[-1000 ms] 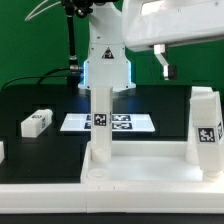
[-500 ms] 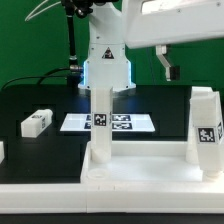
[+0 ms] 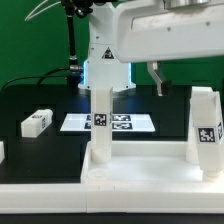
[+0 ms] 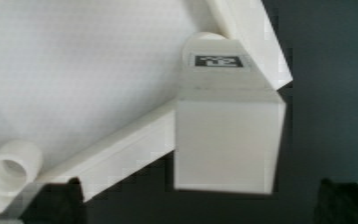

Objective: Assemble desk

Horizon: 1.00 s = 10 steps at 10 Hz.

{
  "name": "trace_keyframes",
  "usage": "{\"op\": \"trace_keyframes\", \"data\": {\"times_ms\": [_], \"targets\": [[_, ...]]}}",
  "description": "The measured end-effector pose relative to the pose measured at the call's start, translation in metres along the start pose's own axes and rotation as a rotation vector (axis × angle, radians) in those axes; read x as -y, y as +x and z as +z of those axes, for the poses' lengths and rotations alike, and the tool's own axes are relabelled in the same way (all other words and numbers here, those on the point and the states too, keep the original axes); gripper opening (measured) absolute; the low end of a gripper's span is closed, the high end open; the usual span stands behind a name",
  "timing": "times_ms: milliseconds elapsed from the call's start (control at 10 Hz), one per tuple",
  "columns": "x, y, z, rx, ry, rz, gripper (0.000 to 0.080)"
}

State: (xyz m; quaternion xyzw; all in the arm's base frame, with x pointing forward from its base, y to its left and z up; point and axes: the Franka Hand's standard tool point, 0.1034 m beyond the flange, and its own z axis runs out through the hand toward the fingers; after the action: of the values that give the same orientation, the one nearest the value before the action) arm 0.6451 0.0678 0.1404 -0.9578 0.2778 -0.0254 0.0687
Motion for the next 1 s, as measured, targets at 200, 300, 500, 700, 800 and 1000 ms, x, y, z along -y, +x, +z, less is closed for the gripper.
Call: {"op": "trace_keyframes", "data": {"times_ms": [200, 300, 500, 700, 800, 1000], "targets": [[0.004, -0.005, 0.010, -0.005, -0.005, 0.017, 0.0649], [0.008, -0.010, 0.016, -0.003, -0.008, 0.032, 0.0649], [0.016, -0.015, 0.024, -0.018, -0.005, 0.063, 0.0649], [0.014, -0.013, 0.023, -0.020, -0.006, 0.079, 0.0555], [0.014, -0.014, 0.023, -0.019, -0.004, 0.120, 0.0555], [0.014, -0.014, 0.023, -0.020, -0.003, 0.264, 0.0368]]}}
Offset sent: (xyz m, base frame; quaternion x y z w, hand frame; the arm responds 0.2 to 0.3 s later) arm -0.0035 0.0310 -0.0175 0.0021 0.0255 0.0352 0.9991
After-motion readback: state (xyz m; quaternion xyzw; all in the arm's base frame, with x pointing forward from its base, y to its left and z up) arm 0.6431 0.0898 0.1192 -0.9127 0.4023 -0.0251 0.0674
